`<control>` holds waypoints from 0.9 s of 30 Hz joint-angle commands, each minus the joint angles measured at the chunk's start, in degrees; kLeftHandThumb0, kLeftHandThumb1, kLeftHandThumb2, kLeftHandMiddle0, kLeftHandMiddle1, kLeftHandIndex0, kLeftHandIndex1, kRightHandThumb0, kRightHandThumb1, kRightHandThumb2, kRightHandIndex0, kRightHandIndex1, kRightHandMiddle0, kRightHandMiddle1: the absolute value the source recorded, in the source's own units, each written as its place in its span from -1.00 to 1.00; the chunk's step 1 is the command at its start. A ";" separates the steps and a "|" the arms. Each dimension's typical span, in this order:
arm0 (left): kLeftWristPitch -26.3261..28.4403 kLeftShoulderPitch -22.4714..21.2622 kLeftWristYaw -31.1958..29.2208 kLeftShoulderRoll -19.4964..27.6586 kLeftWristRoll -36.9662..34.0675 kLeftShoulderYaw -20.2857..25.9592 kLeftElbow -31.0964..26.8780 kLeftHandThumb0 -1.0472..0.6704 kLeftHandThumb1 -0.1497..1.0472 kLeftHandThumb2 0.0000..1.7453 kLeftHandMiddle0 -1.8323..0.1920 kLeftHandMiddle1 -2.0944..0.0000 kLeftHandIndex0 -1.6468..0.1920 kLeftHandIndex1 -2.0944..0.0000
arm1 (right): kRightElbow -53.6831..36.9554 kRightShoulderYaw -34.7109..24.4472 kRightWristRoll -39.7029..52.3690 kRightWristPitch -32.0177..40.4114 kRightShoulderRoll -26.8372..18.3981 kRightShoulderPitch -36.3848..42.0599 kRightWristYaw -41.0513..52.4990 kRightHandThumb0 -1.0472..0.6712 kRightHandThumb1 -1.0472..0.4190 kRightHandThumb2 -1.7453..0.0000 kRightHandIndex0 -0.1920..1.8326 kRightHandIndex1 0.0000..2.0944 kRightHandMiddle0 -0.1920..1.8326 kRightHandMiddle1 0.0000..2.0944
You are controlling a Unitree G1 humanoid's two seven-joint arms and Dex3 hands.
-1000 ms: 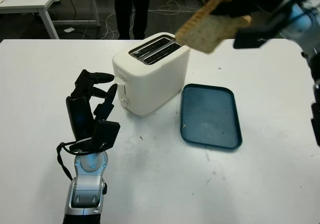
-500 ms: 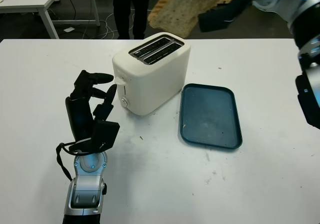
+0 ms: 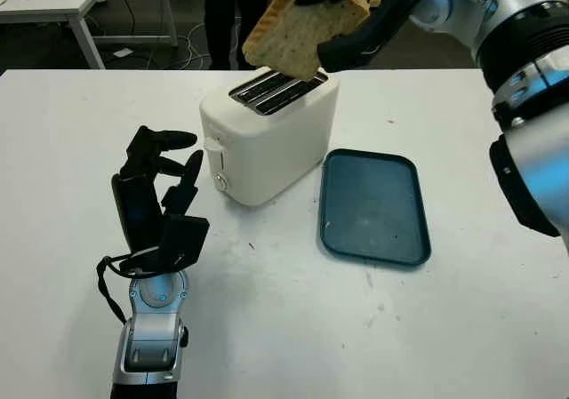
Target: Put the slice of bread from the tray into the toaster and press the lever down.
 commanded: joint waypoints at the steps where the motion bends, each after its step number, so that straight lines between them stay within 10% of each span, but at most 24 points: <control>1: 0.11 0.49 0.31 -0.11 0.76 0.06 -1.08 -0.27 0.79 -0.78 0.30 -0.64 0.19 -0.12 | 0.28 0.85 -1.05 1.28 0.41 0.88 -1.34 -0.35 -0.83 0.62 0.30 0.67 0.04 0.67; 27: 0.00 0.68 0.64 -0.46 0.99 0.06 -1.14 -0.26 0.79 -0.81 0.29 -0.63 0.15 -0.08 | 1.35 13.32 -12.07 4.22 -0.38 0.53 -9.67 -0.35 -0.83 0.65 0.33 0.67 0.08 0.67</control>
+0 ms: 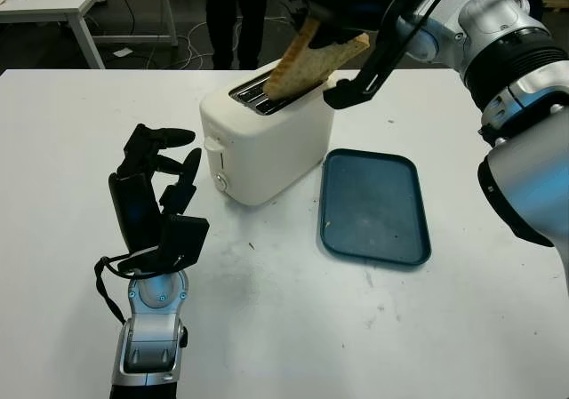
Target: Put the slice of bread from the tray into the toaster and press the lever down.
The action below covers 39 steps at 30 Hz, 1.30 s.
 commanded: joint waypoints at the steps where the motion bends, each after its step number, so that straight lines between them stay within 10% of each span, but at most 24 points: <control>1: -0.11 0.42 0.50 -0.28 0.33 0.11 -0.38 -0.26 0.79 -0.81 0.29 -0.63 0.15 -0.08 | 0.29 2.11 -2.45 1.79 -0.38 -1.58 -2.19 -0.36 -0.83 0.65 0.33 0.67 0.09 0.67; 24: 0.12 1.05 0.56 -0.64 0.82 -0.36 -0.82 -0.25 0.79 -0.81 0.30 -0.62 0.15 -0.05 | 0.34 7.27 -6.72 0.56 6.30 -3.33 -4.56 -0.39 -0.83 0.67 0.29 0.67 -0.02 0.67; 29: 0.08 0.97 0.65 -0.82 0.51 -0.17 -0.63 -0.25 0.79 -0.81 0.28 -0.62 0.14 -0.06 | 0.35 6.83 -6.31 0.78 7.88 -4.53 -4.95 -0.66 -0.83 0.76 0.18 0.67 -0.11 0.60; 31: -0.18 0.94 0.71 -0.77 0.42 -0.14 -0.46 -0.25 0.79 -0.81 0.27 -0.63 0.13 -0.07 | 0.67 6.12 -5.39 0.93 8.57 -5.30 0.18 -0.77 -0.82 0.85 -0.19 0.55 -0.32 0.37; 33: -0.18 1.03 0.75 -0.82 0.37 -0.16 -0.44 -0.24 0.79 -0.81 0.27 -0.63 0.14 -0.08 | 0.67 5.68 -5.02 1.14 8.88 -5.84 3.42 -0.86 -0.82 0.95 -0.52 0.29 -0.28 -0.44; 35: -0.06 1.05 0.86 -0.95 0.37 -0.16 -0.41 -0.24 0.79 -0.81 0.26 -0.63 0.14 -0.09 | 0.52 5.00 -4.53 1.13 8.78 -5.99 4.70 -0.90 -0.74 0.99 -0.66 -0.05 -0.27 -0.84; 39: -0.35 1.11 0.73 -0.84 0.10 -0.14 -0.21 -0.24 0.79 -0.80 0.27 -0.64 0.15 -0.12 | 0.34 4.67 -4.26 1.10 8.08 -6.36 4.87 -0.88 -0.67 1.00 -0.79 -0.34 -0.38 -0.99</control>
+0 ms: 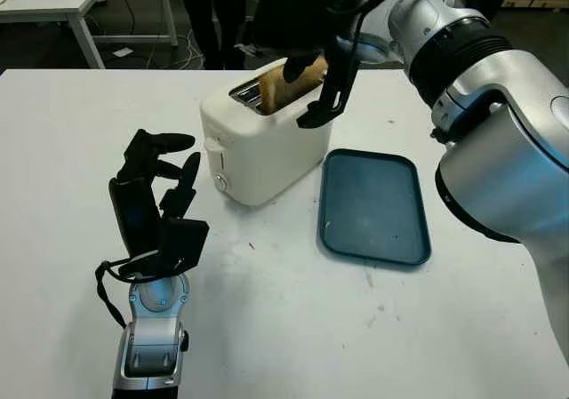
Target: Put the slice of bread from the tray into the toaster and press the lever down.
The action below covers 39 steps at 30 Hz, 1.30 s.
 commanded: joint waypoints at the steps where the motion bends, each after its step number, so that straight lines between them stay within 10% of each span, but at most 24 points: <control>1: -0.30 0.33 0.12 -0.27 -0.04 -0.07 -0.21 -0.23 0.79 -0.80 0.27 -0.65 0.15 -0.13 | -0.34 -0.47 0.66 0.15 -0.73 -1.73 0.06 -0.85 -0.65 1.00 -0.80 -0.38 -0.40 -0.99; 12: -1.01 0.19 0.26 -0.23 -0.23 -0.56 0.85 -0.21 0.79 -0.81 0.27 -0.65 0.18 -0.18 | -1.02 -4.60 3.26 1.39 -4.71 -2.97 0.00 -0.57 -0.61 0.99 -0.80 -0.52 -0.53 -0.99; 18: -0.04 0.51 -0.28 0.60 0.36 -0.29 0.55 -0.22 0.79 -0.79 0.29 -0.64 0.21 -0.17 | -3.32 -19.31 17.98 -3.87 -9.64 3.17 -3.44 -0.35 -0.77 0.98 -0.24 -0.17 0.01 -0.76; 24: 0.41 -0.98 -1.19 2.20 0.64 0.68 1.29 -0.23 0.79 -0.82 0.29 -0.63 0.18 -0.11 | -8.15 -37.22 40.10 -13.15 -10.80 24.10 2.83 -0.27 -0.83 0.78 -0.08 0.24 -0.01 -0.29; 32: 1.96 -3.89 -3.61 4.99 0.79 0.78 2.58 -0.27 0.79 -0.82 0.29 -0.58 0.13 -0.02 | -27.29 -45.28 52.97 -8.59 -7.44 56.39 13.66 -0.22 -0.83 0.58 -0.06 0.14 -0.07 -0.33; 39: 1.25 -5.71 -5.42 6.27 -0.49 0.96 4.25 -0.24 0.79 -0.83 0.26 -0.61 0.09 0.03 | -53.97 -49.29 52.50 -0.52 -2.03 77.99 10.26 -0.29 -0.83 0.53 -0.10 0.50 -0.18 -0.01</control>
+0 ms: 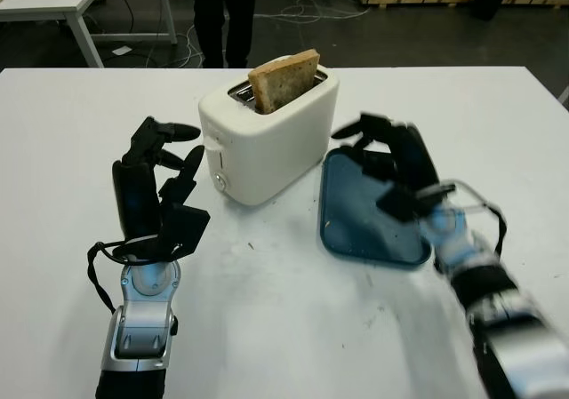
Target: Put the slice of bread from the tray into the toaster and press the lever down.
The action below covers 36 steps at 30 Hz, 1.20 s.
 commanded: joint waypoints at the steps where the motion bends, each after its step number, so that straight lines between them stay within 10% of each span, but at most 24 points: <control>1: -0.51 -0.83 -0.55 0.73 -0.28 0.07 1.11 -0.24 0.79 -0.83 0.25 -0.62 0.08 0.03 | -5.60 -0.93 0.83 1.17 2.87 4.63 -1.28 -0.27 -0.83 0.55 -0.10 0.52 -0.17 0.00; 22: 0.33 -7.29 -3.49 13.15 10.26 -1.14 7.50 -0.09 0.79 -0.87 0.21 -0.50 0.00 0.17 | -16.80 -4.68 1.14 0.41 11.50 17.10 -2.60 -0.27 -0.83 0.45 -0.06 0.67 -0.18 0.31; 36: -2.18 -16.94 -12.69 25.43 12.73 -4.46 16.40 0.01 0.79 -0.90 -0.15 0.10 -0.46 0.77 | -9.73 -5.53 -0.04 -2.48 11.23 14.10 -4.22 -0.31 -0.83 0.47 -0.09 0.67 -0.14 0.22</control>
